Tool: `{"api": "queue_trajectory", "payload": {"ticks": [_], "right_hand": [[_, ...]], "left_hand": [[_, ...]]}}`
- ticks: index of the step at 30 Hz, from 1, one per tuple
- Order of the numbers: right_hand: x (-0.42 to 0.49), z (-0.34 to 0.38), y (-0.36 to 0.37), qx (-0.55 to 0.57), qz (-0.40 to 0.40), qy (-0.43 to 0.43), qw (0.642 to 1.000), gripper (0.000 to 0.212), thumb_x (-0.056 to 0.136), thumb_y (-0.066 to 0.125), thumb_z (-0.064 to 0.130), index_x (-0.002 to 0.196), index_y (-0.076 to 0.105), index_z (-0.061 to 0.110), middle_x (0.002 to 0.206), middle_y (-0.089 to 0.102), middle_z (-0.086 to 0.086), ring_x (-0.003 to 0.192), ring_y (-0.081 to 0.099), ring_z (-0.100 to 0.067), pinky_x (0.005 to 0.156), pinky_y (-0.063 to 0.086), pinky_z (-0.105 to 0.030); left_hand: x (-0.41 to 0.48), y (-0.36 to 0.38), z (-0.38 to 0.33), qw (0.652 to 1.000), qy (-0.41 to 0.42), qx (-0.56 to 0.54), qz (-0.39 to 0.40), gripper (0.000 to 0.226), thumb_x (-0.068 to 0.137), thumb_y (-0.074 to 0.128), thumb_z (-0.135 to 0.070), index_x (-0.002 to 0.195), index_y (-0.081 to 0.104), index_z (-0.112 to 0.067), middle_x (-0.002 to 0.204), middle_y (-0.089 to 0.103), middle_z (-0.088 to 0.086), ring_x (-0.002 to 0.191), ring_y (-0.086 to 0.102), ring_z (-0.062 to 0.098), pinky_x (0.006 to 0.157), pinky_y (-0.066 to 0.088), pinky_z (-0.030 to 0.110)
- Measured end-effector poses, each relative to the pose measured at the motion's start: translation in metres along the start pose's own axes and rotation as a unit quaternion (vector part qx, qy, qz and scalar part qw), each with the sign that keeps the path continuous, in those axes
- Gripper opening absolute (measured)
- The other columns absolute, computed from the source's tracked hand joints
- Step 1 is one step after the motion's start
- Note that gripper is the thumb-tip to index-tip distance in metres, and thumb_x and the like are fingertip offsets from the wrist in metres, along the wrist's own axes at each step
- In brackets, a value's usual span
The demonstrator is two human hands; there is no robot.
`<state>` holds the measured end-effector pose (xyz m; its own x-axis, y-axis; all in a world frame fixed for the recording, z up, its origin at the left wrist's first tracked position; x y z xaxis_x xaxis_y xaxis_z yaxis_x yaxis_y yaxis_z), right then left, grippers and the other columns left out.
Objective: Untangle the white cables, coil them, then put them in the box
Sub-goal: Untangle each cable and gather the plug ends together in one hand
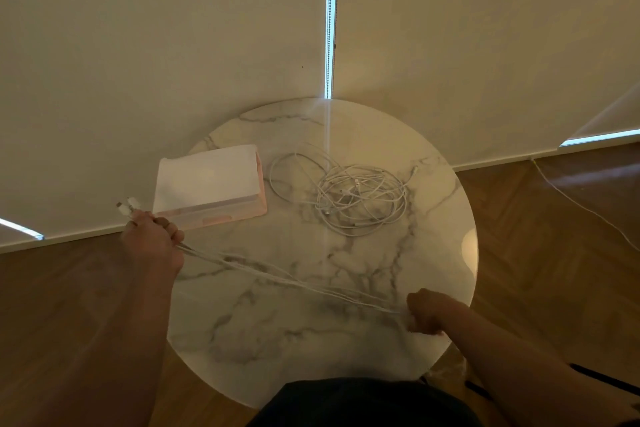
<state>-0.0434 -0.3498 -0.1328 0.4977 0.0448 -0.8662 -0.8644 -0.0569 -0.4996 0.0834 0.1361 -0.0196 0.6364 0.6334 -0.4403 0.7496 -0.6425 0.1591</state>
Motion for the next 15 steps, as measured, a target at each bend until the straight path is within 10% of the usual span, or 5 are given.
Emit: {"api": "queue_trajectory", "payload": {"ticks": [3, 7, 12, 15], "right_hand": [[0.001, 0.008, -0.019, -0.019, -0.077, -0.016, 0.997, 0.045, 0.092, 0.055, 0.036, 0.129, 0.047, 0.011, 0.126, 0.053, -0.01, 0.112, 0.058, -0.027, 0.089, 0.047, -0.035], [0.003, 0.013, -0.005, -0.047, 0.052, -0.004, 0.997, 0.029, 0.09, 0.061, 0.011, 0.116, 0.056, 0.0, 0.116, 0.065, -0.017, 0.066, 0.062, -0.018, 0.087, 0.056, -0.037], [0.019, 0.017, -0.02, -0.097, 0.007, -0.014, 0.995, 0.074, 0.083, 0.074, 0.033, 0.143, 0.037, 0.011, 0.139, 0.044, -0.012, 0.125, 0.05, -0.03, 0.1, 0.046, -0.04], [0.022, 0.036, -0.045, -0.049, -0.017, -0.065, 0.997, 0.051, 0.085, 0.069, 0.032, 0.128, 0.053, 0.011, 0.131, 0.054, -0.009, 0.12, 0.054, -0.029, 0.095, 0.047, -0.035]], "left_hand": [[-0.001, 0.004, 0.005, 1.0, -0.002, 0.0, 0.016, 0.041, 0.106, 0.025, -0.031, 0.067, 0.032, -0.022, 0.038, 0.028, -0.012, 0.032, 0.021, 0.006, 0.035, 0.018, 0.015], [-0.001, 0.01, 0.016, 0.998, -0.018, 0.018, 0.05, 0.041, 0.106, 0.026, -0.029, 0.066, 0.031, -0.022, 0.042, 0.024, -0.009, 0.032, 0.017, 0.006, 0.036, 0.014, 0.014], [-0.021, 0.021, 0.032, 0.993, -0.017, 0.069, 0.094, 0.039, 0.106, 0.03, -0.032, 0.069, 0.039, -0.021, 0.054, 0.026, -0.002, 0.035, 0.026, 0.011, 0.04, 0.033, 0.018], [-0.036, 0.032, 0.039, 0.986, -0.006, 0.102, 0.129, 0.037, 0.107, 0.029, -0.034, 0.074, 0.039, -0.021, 0.053, 0.027, -0.003, 0.035, 0.025, 0.01, 0.038, 0.029, 0.018]]}}
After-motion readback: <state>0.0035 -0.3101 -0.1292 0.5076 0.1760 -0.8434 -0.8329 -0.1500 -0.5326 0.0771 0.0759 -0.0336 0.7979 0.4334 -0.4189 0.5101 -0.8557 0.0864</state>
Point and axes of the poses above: each hand's wrist, its own x-axis towards the middle knuckle, its own y-axis out of the palm, z = x × y, the point moved 9 cm from there along x, towards the middle knuckle
